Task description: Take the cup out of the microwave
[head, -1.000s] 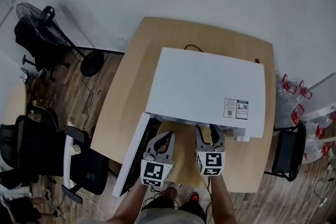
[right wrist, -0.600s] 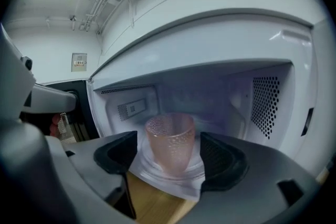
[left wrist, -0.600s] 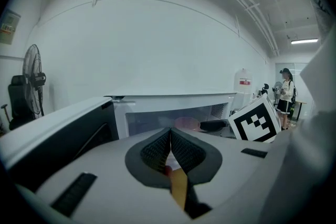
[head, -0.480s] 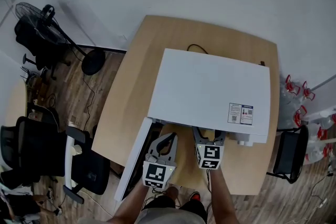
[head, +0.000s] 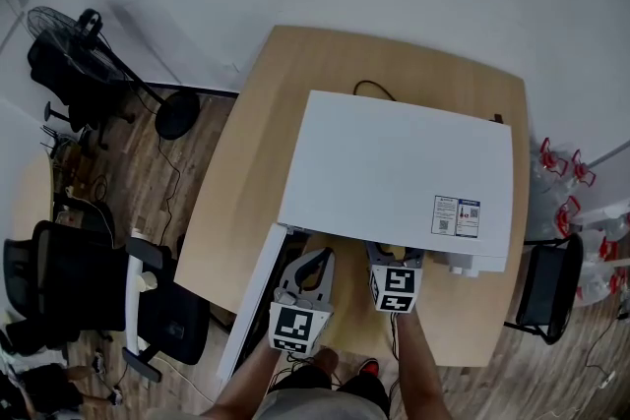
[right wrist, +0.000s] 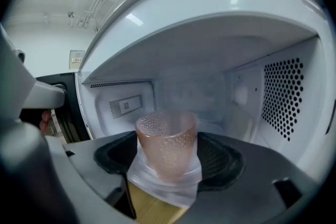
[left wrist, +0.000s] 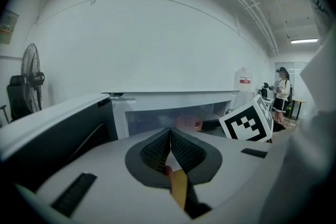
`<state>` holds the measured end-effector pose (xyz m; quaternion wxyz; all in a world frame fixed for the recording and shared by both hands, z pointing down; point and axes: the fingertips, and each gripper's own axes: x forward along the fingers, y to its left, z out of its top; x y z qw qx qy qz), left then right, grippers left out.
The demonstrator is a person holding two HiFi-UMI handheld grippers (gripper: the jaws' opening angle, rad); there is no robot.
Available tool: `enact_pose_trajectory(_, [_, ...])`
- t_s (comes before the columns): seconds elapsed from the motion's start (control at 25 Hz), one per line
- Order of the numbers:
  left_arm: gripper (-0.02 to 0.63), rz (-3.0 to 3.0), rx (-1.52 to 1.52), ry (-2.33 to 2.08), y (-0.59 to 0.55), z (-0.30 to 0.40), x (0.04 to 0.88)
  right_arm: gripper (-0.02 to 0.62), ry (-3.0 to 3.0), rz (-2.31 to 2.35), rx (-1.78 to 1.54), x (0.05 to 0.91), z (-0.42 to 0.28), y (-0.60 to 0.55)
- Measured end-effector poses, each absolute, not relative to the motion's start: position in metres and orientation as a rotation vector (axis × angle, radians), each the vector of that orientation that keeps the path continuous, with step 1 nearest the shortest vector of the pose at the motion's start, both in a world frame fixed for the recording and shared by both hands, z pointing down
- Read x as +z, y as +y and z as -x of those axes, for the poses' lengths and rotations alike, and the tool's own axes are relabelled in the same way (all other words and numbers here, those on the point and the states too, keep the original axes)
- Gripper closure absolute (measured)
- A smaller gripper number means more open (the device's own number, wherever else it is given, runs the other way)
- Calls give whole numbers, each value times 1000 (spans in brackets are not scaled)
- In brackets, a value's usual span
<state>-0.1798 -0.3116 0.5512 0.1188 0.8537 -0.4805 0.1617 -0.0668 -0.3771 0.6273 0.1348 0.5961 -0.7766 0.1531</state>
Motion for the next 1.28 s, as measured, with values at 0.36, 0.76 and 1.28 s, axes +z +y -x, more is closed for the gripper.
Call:
enact_pose_trajectory(0.36, [583,-2497,471,-1421,-313,184,548,253,-2265,-1733,448,625,66,-376])
enact_pose_trajectory(0.76, [583,-2525,449,-1410,-307,181,537,258,-2291,-1778,394,597,61,-363])
enact_pose_trajectory(1.28, [583,-2580,433,-1381,-271,169,522,258,-2322,-1791,331,571,59,-306])
